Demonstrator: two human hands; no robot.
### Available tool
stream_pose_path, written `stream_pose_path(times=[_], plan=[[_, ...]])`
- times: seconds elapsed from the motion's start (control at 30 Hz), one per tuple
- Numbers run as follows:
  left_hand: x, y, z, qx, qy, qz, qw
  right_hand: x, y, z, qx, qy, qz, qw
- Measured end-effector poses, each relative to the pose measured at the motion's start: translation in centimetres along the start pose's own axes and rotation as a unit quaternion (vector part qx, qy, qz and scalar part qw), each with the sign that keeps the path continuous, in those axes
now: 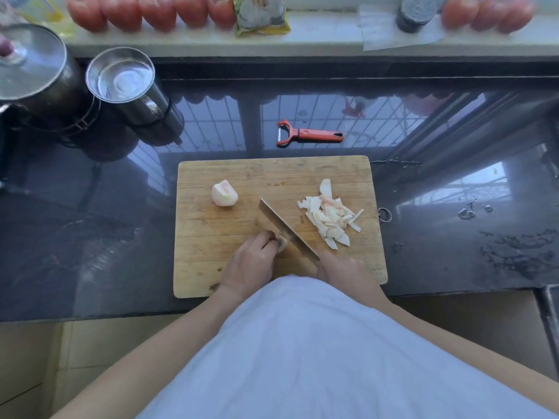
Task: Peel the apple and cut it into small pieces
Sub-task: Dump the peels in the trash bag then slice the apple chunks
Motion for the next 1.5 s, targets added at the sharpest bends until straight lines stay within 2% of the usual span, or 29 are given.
stream_pose_path(times=[0.33,0.47,0.57,0.73,0.87,0.97,1.1,1.33,1.5], plan=[[0.1,0.1,0.1,0.015,0.008,0.005,1.000,0.3,-1.4,-2.2,-0.032,-0.005,-0.044,0.999],[-0.2,-0.3,0.1,0.005,0.021,0.017,1.000,-0.3,-1.5,-3.0,-0.032,-0.044,-0.104,0.993],[-0.2,-0.2,0.1,0.004,0.025,0.023,0.999,-0.2,-1.5,-3.0,-0.023,-0.013,-0.129,0.991],[-0.3,-0.2,0.1,-0.002,0.029,0.022,0.999,-0.4,-1.3,-3.1,-0.030,-0.014,-0.127,0.991],[-0.3,-0.1,0.1,0.003,0.025,0.024,0.999,-0.1,-1.6,-2.9,-0.004,0.026,-0.146,0.989],[-0.3,-0.1,0.2,0.001,0.026,0.027,0.999,0.4,-0.9,-1.0,0.003,0.050,-0.114,0.992],[-0.5,-0.3,0.1,-0.004,0.026,0.027,0.999,0.4,0.4,1.7,-0.012,-0.001,-0.083,0.996],[-0.5,0.0,-0.1,0.022,0.003,0.015,1.000,0.4,-1.8,-1.3,0.004,-0.016,-0.034,0.999],[-0.1,0.2,-0.1,0.017,0.010,0.019,1.000,0.7,-1.9,-1.9,-0.001,0.000,-0.089,0.996]])
Point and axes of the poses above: each hand's wrist, its own z-axis towards the middle knuckle, its own x-axis out of the palm, y = z × x, the point moved 6 cm from there along z, towards the middle knuckle, and after that the axes turned 9 degrees about y, right-handed, at the moved point
